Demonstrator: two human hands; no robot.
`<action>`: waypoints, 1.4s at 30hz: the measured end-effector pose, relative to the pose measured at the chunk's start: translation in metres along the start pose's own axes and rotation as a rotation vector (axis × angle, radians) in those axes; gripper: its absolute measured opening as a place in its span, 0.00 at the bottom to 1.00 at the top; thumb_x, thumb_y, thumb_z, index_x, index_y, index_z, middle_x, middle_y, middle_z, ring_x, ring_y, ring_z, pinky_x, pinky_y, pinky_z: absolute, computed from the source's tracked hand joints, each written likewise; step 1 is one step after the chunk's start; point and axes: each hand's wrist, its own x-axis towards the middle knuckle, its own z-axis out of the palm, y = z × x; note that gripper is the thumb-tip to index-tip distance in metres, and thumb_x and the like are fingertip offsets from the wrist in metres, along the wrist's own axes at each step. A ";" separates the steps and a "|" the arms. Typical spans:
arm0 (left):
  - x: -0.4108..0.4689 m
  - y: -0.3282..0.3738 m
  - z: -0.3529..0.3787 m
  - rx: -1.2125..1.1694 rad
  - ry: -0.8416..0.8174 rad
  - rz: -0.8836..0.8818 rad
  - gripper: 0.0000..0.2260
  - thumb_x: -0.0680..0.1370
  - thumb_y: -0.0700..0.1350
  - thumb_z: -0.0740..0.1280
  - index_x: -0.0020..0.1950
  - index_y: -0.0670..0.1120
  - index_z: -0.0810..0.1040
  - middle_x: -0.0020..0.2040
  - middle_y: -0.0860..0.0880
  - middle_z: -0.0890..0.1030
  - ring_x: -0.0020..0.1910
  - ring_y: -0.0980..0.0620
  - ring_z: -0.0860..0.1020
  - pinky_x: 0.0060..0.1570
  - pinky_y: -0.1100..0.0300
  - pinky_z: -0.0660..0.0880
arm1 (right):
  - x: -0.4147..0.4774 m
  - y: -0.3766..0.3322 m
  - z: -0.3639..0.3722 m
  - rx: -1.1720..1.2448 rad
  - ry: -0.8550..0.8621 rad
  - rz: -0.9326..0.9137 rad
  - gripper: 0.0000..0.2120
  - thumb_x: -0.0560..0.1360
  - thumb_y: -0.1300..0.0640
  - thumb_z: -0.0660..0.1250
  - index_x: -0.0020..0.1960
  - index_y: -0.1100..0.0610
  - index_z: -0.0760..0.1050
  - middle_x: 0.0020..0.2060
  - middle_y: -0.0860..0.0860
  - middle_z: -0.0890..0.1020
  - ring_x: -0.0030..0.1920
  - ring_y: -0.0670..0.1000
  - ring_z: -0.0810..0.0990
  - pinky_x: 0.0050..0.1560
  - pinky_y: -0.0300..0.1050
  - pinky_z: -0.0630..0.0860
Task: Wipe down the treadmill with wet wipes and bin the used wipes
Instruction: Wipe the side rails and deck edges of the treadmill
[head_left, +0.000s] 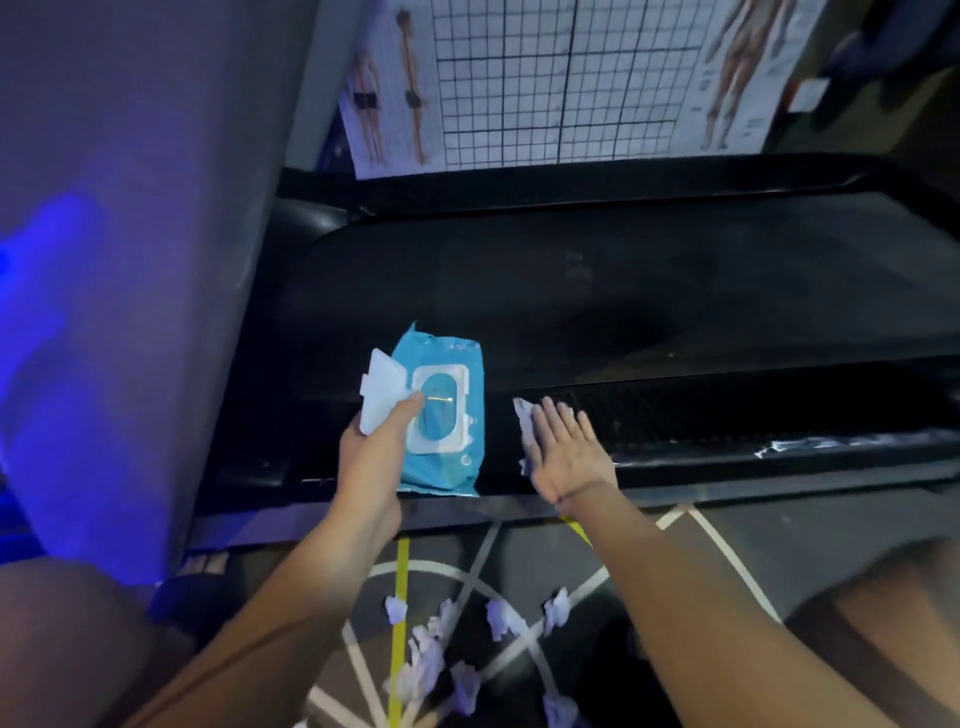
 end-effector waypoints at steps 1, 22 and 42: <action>0.001 -0.001 -0.004 0.005 0.000 0.003 0.15 0.78 0.46 0.77 0.64 0.48 0.83 0.52 0.49 0.89 0.50 0.46 0.88 0.49 0.46 0.85 | -0.008 -0.001 0.002 0.016 0.015 0.010 0.31 0.83 0.43 0.35 0.82 0.56 0.38 0.81 0.51 0.40 0.81 0.52 0.38 0.80 0.50 0.36; -0.037 -0.033 -0.046 -0.016 0.049 -0.015 0.09 0.79 0.46 0.76 0.59 0.51 0.83 0.50 0.52 0.89 0.49 0.49 0.88 0.52 0.48 0.83 | 0.037 0.005 -0.016 0.096 -0.030 -0.049 0.27 0.86 0.48 0.39 0.83 0.56 0.42 0.82 0.48 0.46 0.81 0.49 0.41 0.79 0.51 0.33; -0.043 -0.038 -0.029 -0.024 0.048 -0.031 0.11 0.80 0.47 0.75 0.61 0.50 0.83 0.51 0.48 0.89 0.49 0.44 0.89 0.53 0.41 0.84 | -0.010 0.018 -0.049 0.104 0.003 -0.104 0.16 0.80 0.51 0.58 0.66 0.50 0.72 0.60 0.53 0.80 0.55 0.61 0.81 0.48 0.50 0.78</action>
